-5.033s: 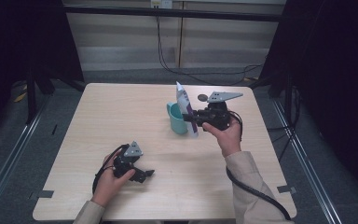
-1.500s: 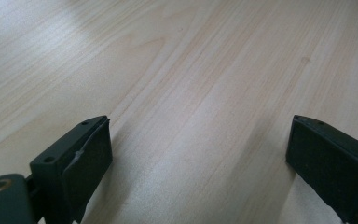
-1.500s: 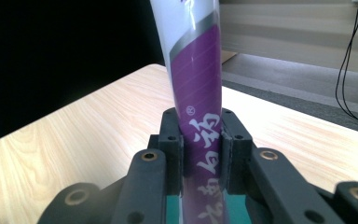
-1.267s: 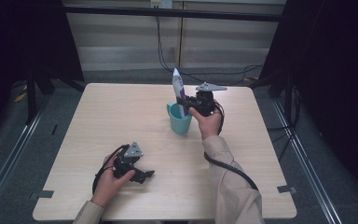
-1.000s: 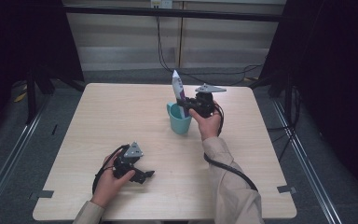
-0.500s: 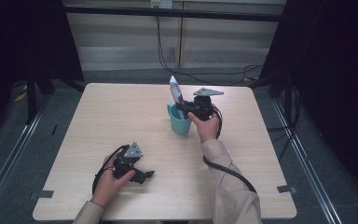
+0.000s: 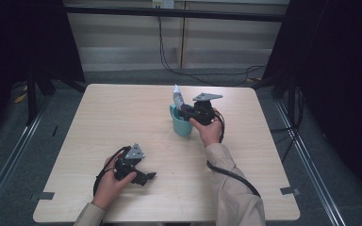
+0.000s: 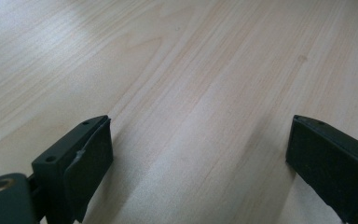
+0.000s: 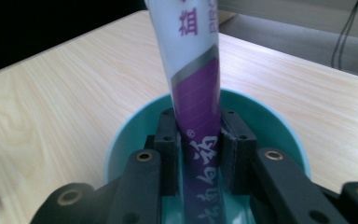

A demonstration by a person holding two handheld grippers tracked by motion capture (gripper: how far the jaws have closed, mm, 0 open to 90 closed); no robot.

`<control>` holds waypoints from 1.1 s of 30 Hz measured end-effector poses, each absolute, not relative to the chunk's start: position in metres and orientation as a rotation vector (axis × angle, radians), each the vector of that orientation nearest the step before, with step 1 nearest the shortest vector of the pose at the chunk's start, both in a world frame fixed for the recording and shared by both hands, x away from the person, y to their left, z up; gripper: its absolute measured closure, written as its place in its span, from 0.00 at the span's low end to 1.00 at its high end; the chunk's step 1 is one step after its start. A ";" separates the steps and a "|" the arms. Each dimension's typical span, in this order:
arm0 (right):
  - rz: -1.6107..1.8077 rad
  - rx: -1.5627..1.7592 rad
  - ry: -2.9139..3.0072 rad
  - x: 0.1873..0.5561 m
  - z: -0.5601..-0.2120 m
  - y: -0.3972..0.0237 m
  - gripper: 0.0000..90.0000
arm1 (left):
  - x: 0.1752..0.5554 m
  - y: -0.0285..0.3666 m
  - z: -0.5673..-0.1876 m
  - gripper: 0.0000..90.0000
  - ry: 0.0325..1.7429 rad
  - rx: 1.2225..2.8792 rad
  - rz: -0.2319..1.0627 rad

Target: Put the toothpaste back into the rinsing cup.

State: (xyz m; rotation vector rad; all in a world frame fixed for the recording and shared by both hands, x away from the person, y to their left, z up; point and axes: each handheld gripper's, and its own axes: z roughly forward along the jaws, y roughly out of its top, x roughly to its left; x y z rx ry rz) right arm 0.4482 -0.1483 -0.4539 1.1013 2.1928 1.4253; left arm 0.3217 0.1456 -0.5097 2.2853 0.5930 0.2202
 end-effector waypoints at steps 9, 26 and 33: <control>1.422 1.094 2.183 0.446 -0.448 -0.150 0.69 | 0.321 0.145 -0.510 0.08 0.598 2.278 0.217; 1.385 1.128 2.167 0.441 -0.440 -0.155 0.44 | 0.321 0.145 -0.510 0.08 0.599 2.275 0.214; 1.371 1.137 2.172 0.436 -0.434 -0.160 0.36 | 0.321 0.145 -0.510 0.08 0.599 2.275 0.213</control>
